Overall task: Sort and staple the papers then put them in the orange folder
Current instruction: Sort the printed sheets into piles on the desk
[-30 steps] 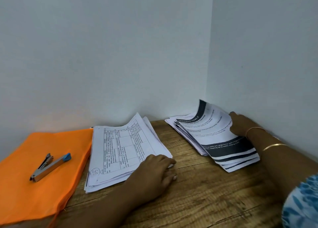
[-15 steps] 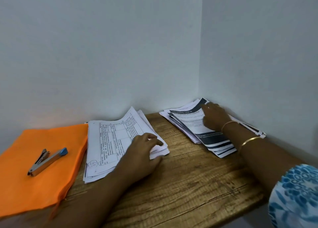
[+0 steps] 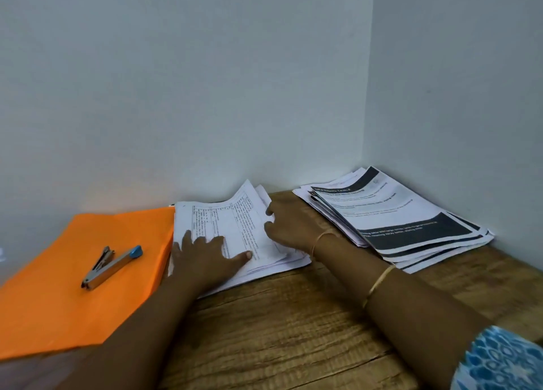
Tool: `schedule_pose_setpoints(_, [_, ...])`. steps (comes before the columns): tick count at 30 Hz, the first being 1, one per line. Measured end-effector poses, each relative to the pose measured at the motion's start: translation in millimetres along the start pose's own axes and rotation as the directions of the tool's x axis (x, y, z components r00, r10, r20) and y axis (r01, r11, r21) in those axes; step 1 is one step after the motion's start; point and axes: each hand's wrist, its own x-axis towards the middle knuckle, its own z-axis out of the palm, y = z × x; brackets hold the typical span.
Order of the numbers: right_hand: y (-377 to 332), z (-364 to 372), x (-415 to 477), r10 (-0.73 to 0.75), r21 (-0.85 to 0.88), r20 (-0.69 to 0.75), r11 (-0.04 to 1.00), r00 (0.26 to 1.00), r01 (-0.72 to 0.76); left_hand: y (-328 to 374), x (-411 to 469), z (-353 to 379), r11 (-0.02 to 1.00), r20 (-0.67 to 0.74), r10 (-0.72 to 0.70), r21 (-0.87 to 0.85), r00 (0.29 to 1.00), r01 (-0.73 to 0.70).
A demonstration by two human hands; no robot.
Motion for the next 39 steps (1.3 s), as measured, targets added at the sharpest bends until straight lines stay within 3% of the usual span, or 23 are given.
schedule_pose_setpoints(9, [11.3,0.1,-4.9,0.184,0.228,-0.027,0.958,0.983,-0.173,21.3,-5.4,-1.1,0.998,0.097,0.064,-0.029,0.993,-0.061])
schedule_pose_setpoints(12, [13.9,-8.1,-10.9,0.199,0.236,-0.071,0.955,0.977,-0.177,25.2,-7.9,-2.9,0.995,0.116,0.072,-0.073,0.991,-0.064])
schedule_pose_setpoints(19, [25.5,-0.3,-5.4,0.185,0.34,-0.006,0.925,0.983,-0.172,27.9,-10.7,-3.4,0.989,0.122,0.069,-0.136,0.99,-0.052])
schedule_pose_setpoints(23, [33.9,-4.5,-3.0,0.244,0.325,-0.016,0.918,0.97,-0.226,23.6,-8.0,-5.9,0.954,-0.007,0.059,-0.293,0.998,-0.059])
schedule_pose_setpoints(27, [36.0,-14.0,-2.6,0.166,0.327,0.018,0.931,0.986,-0.162,14.7,-3.8,-8.4,0.907,-0.136,-0.008,-0.419,0.991,-0.05])
schedule_pose_setpoints(31, [37.1,-20.3,-2.8,0.26,0.209,0.07,0.94,0.963,-0.269,7.6,-1.8,-11.6,0.889,-0.196,-0.114,-0.458,0.974,0.012])
schedule_pose_setpoints(34, [40.5,-26.8,-2.9,0.309,0.09,-0.013,0.948,0.951,-0.307,0.3,0.2,-10.8,0.894,-0.188,-0.129,-0.447,0.974,0.033])
schedule_pose_setpoints(39, [54.3,-45.0,-4.9,0.344,0.053,-0.306,0.937,0.888,-0.345,-1.4,-0.3,-8.1,0.947,-0.133,-0.122,-0.312,0.984,0.075])
